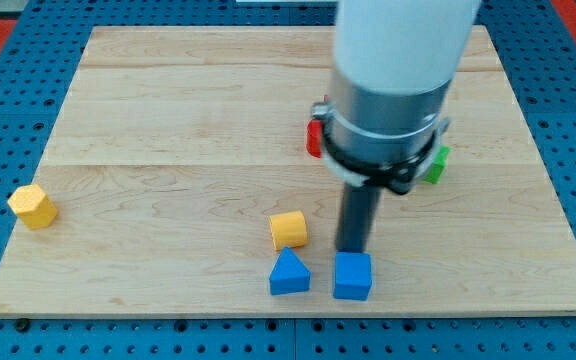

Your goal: Keep the yellow heart right to the yellow hexagon

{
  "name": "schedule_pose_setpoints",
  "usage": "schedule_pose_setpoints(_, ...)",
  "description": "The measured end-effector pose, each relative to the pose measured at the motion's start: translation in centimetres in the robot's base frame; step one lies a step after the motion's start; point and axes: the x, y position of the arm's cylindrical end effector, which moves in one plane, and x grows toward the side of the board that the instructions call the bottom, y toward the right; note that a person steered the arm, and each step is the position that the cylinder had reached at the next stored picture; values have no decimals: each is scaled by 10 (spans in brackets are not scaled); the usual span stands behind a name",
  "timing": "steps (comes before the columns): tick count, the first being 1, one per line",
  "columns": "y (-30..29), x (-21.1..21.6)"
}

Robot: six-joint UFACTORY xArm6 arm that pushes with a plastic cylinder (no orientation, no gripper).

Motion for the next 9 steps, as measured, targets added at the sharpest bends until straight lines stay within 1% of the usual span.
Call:
schedule_pose_setpoints(1, -64, 0)
schedule_pose_setpoints(2, -110, -5)
schedule_pose_setpoints(3, -90, -8)
schedule_pose_setpoints(4, -55, -9)
schedule_pose_setpoints(5, -14, -39)
schedule_pose_setpoints(6, -16, -50)
schedule_pose_setpoints(8, 10, -74)
schedule_pose_setpoints(9, -12, -100)
